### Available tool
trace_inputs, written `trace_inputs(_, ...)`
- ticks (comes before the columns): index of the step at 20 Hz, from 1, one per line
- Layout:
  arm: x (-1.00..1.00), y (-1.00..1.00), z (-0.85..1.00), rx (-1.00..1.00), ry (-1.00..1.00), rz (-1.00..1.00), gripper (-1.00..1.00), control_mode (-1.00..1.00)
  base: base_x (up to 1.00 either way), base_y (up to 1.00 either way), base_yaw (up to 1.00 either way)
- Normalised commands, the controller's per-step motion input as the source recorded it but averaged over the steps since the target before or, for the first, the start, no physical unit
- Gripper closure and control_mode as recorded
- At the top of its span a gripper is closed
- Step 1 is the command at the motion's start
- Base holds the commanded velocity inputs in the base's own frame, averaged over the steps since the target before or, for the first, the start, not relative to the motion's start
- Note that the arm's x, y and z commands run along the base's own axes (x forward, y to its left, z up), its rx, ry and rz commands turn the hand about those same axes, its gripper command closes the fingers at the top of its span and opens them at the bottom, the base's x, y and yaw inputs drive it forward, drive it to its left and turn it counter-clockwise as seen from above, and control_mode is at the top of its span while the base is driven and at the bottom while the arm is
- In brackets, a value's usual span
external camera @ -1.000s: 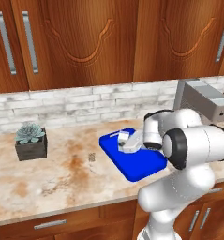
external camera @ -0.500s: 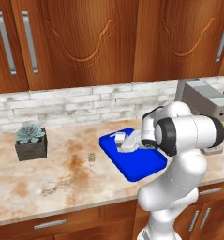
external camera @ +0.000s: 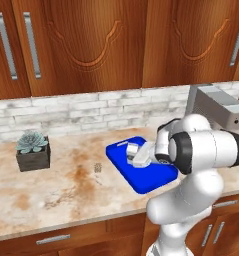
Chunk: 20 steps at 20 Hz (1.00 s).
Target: Take out the milk from the fridge and place it on the tray on the counter. Then take the sugar cube near the tray and place it in the tray.
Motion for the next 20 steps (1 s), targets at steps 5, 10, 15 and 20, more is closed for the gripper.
trace_inputs(5, -0.26, -0.11, 0.15, 0.04, -0.12, 0.02, -1.00, -1.00, 0.00, 0.00, 0.00)
trace_inputs(10, -0.19, 0.00, 0.27, 0.02, -0.14, 0.03, -1.00, -1.00, 0.00, 0.00, 0.00)
trace_inputs(15, -0.10, 0.00, 0.30, 0.03, -0.11, 0.00, -1.00, -1.00, 0.00, 0.00, 0.00)
trace_inputs(20, -0.06, -0.06, 0.39, 0.06, -0.11, 0.00, -1.00, -1.00, 0.00, 0.00, 0.00)
